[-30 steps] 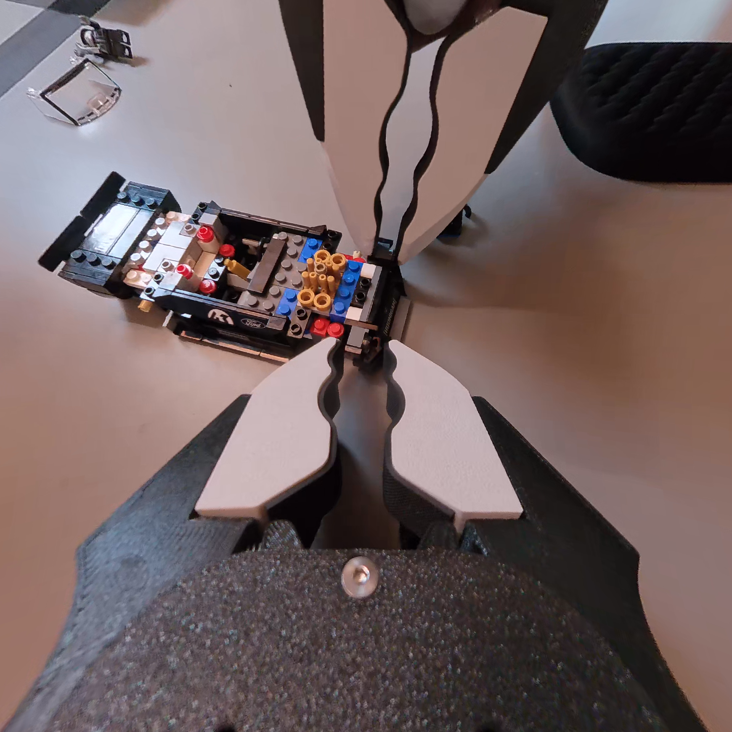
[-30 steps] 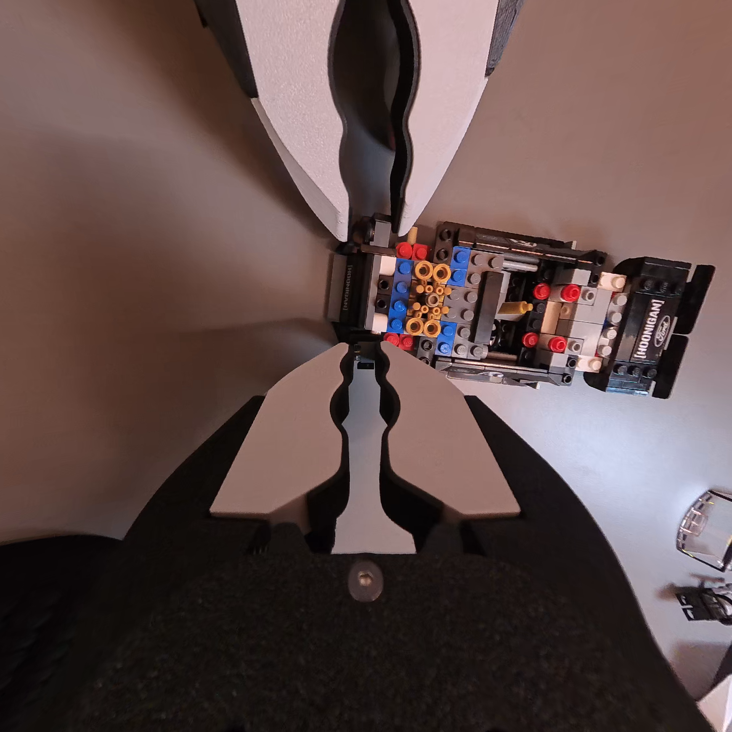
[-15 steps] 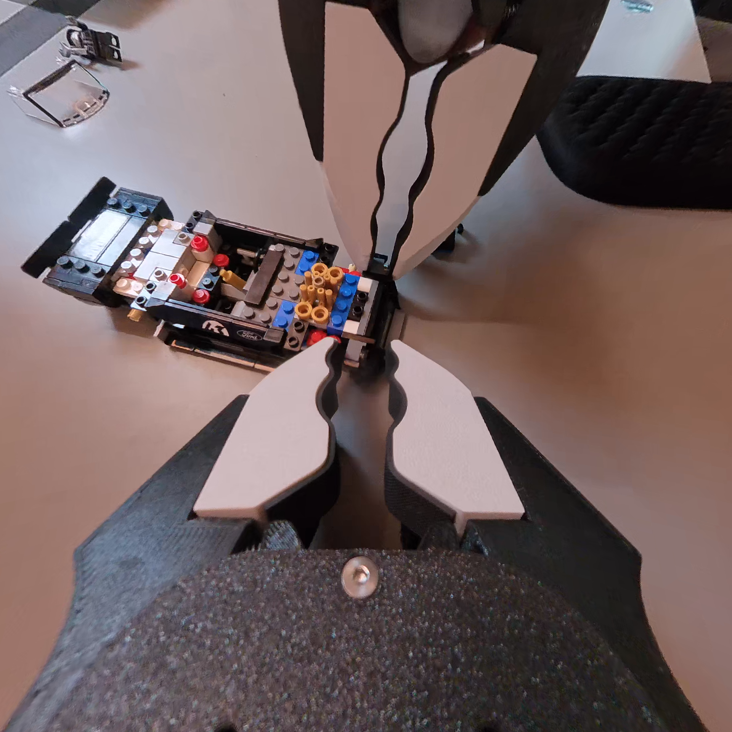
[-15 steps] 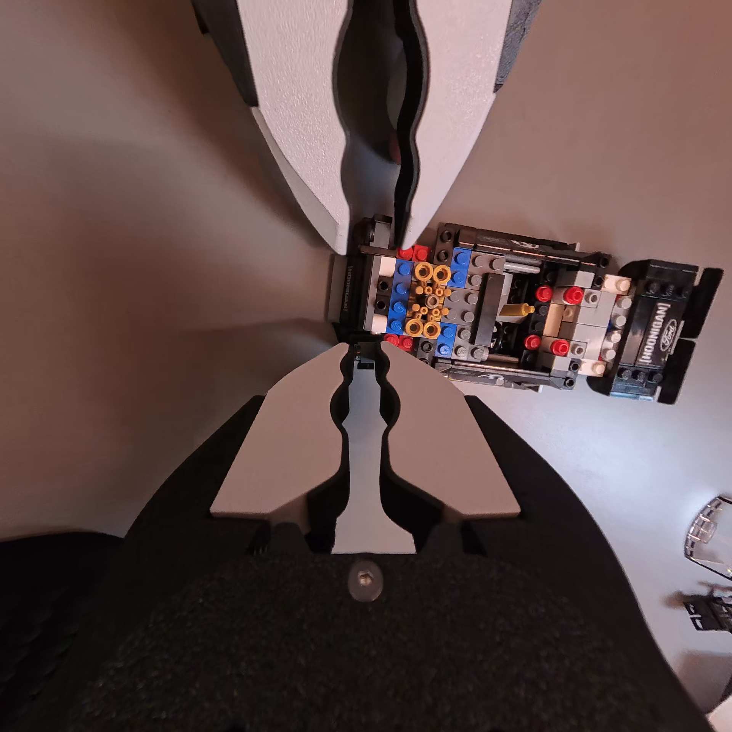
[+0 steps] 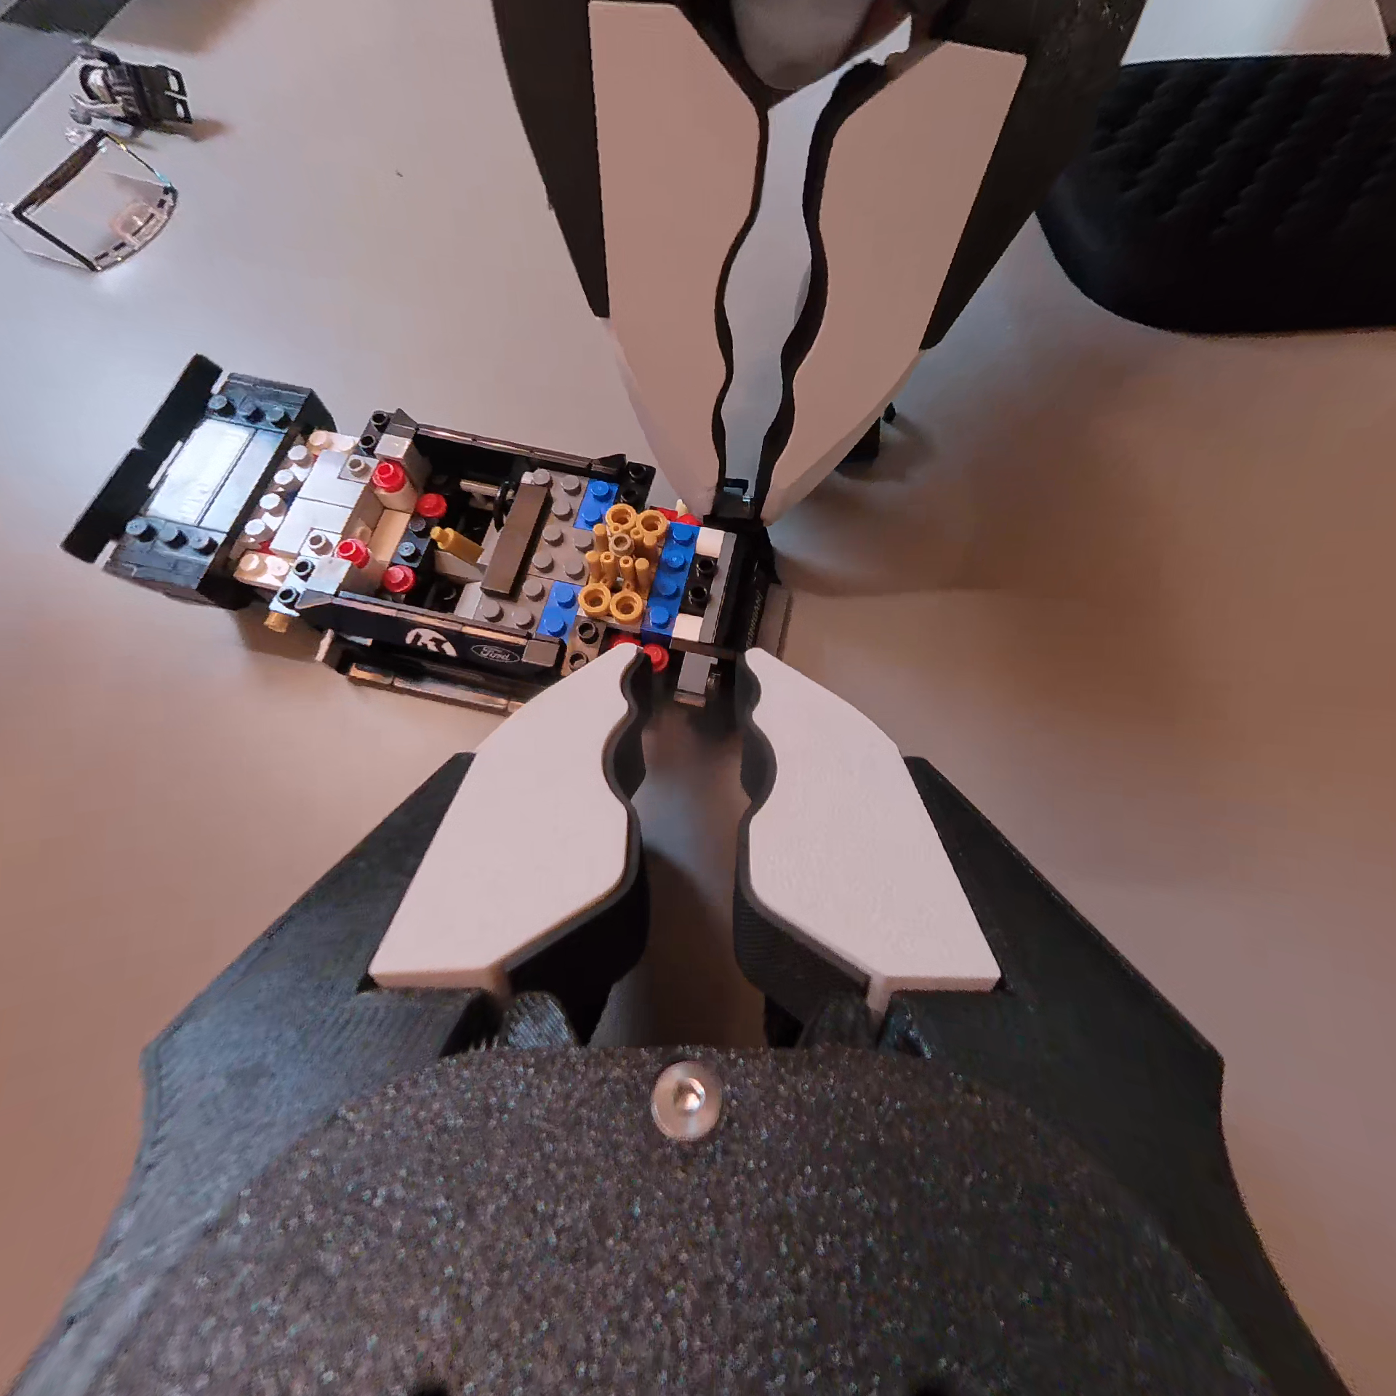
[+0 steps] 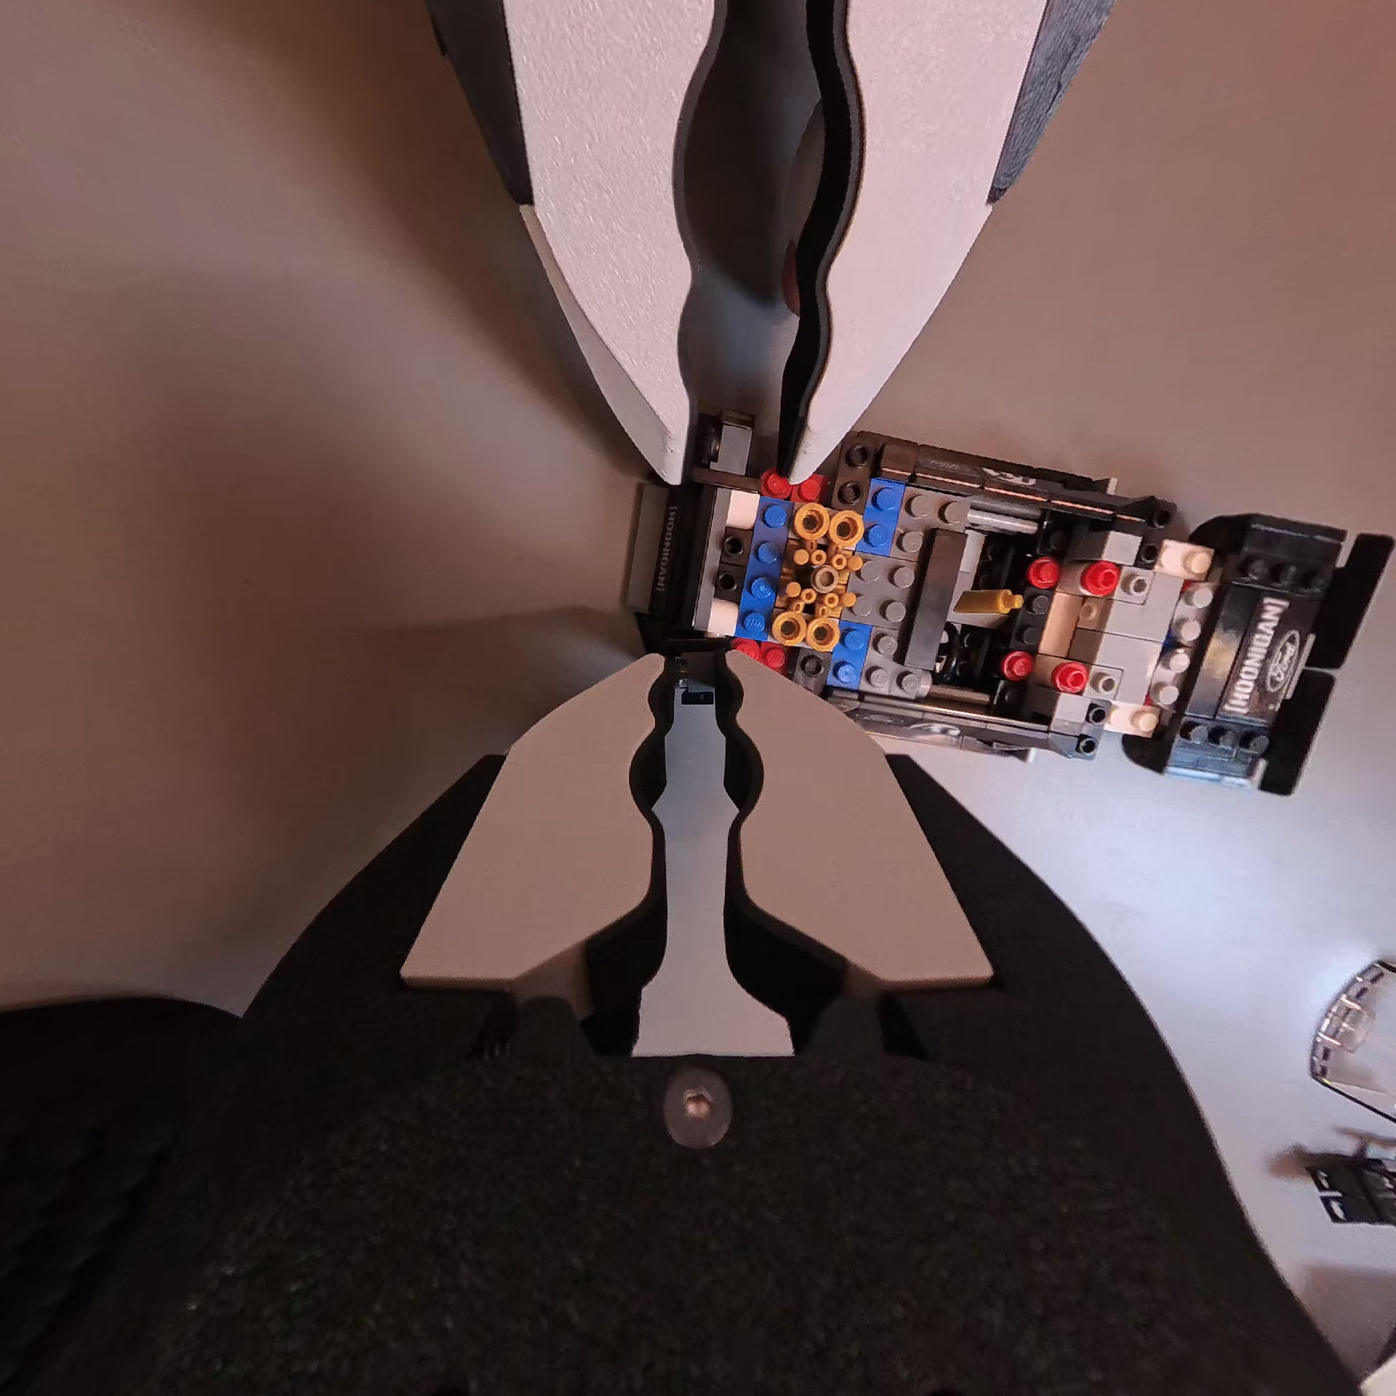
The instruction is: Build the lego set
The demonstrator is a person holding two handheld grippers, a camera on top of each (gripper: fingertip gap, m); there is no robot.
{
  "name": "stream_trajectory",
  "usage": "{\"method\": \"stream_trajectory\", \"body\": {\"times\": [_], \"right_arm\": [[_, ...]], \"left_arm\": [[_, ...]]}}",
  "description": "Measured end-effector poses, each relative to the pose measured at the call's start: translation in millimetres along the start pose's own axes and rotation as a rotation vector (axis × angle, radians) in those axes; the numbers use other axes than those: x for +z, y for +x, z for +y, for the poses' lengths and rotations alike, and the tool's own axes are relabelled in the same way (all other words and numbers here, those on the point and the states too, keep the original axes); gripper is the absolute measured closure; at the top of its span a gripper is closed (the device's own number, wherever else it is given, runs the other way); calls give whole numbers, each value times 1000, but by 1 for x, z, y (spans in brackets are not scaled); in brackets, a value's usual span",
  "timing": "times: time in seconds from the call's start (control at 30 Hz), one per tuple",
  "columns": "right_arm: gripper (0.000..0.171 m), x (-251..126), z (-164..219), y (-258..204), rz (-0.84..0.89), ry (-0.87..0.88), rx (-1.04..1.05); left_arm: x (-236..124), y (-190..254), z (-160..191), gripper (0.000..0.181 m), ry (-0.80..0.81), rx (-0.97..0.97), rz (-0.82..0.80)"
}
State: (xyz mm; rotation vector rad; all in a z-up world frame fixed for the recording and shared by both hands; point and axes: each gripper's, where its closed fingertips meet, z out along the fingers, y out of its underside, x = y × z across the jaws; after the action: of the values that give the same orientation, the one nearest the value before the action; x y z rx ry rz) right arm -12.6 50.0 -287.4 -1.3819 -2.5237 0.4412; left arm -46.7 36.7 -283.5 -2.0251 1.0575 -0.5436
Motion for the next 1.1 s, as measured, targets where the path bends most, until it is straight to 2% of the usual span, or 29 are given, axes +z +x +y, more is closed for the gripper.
{"method": "stream_trajectory", "body": {"times": [0.13, 0.37, 1.1], "right_arm": [[161, -1, 1, 0, 3, 3, 2], [161, 0, 1, 1, 2, 13, -1], [161, 0, 0, 1, 17, 20, 40]], "left_arm": [[0, 2, 0, 160, -4, 26, 14], [0, 3, 0, 168, -11, 32, 31], [2, 3, 1, 168, -34, 43, 33]]}}
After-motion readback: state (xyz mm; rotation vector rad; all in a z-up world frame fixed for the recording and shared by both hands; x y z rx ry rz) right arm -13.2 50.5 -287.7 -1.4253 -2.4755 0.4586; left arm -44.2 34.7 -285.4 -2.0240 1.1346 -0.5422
